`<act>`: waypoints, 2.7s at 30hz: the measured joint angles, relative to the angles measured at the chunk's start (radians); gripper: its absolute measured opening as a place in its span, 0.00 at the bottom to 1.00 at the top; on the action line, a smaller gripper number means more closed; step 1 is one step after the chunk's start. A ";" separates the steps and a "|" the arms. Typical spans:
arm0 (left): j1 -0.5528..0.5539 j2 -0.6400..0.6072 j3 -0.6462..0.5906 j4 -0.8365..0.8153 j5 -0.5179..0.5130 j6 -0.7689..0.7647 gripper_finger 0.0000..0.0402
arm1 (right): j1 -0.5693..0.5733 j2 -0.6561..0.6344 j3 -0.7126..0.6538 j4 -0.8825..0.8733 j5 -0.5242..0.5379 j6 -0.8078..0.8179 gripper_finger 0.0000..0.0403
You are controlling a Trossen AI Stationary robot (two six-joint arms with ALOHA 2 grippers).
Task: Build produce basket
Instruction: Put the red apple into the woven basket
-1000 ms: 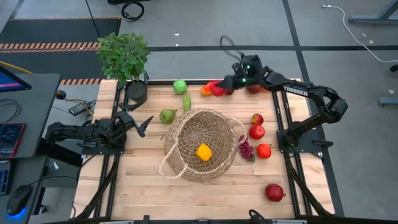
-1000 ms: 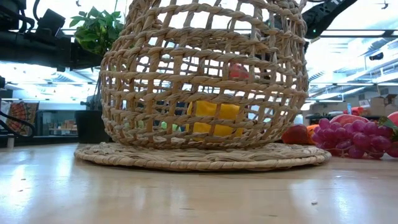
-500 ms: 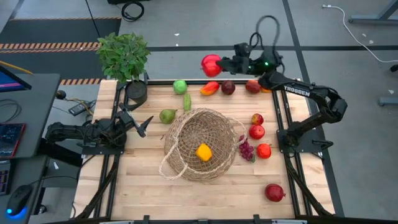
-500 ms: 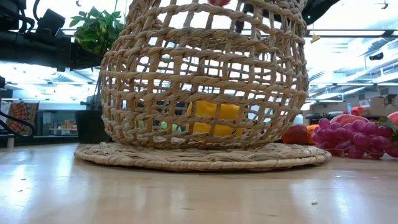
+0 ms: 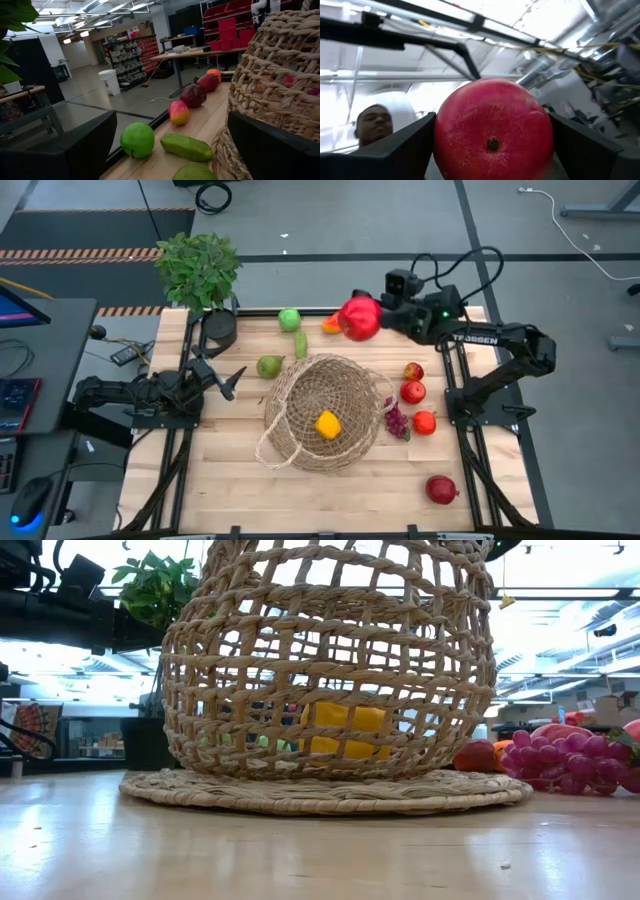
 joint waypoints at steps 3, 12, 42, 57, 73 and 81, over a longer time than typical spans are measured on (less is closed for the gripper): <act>0.000 0.000 0.000 0.000 0.000 0.000 0.97 | 0.032 0.000 0.000 0.001 0.001 -0.038 0.91; 0.000 0.000 0.000 0.000 0.000 0.000 0.97 | 0.116 0.001 0.058 -0.281 0.000 -0.137 0.91; 0.000 0.000 0.000 0.003 0.000 0.000 0.97 | 0.418 0.381 0.852 -2.078 0.540 -0.970 0.92; 0.000 0.000 0.000 0.005 0.000 0.000 0.97 | 0.560 0.655 1.169 -2.449 0.750 -0.836 0.91; 0.000 0.000 0.000 0.006 0.000 0.000 0.97 | 0.524 0.819 1.181 -2.756 0.631 -0.752 0.92; 0.000 0.000 0.000 0.006 0.000 0.000 0.97 | 0.525 0.801 1.164 -2.757 0.623 -0.705 0.92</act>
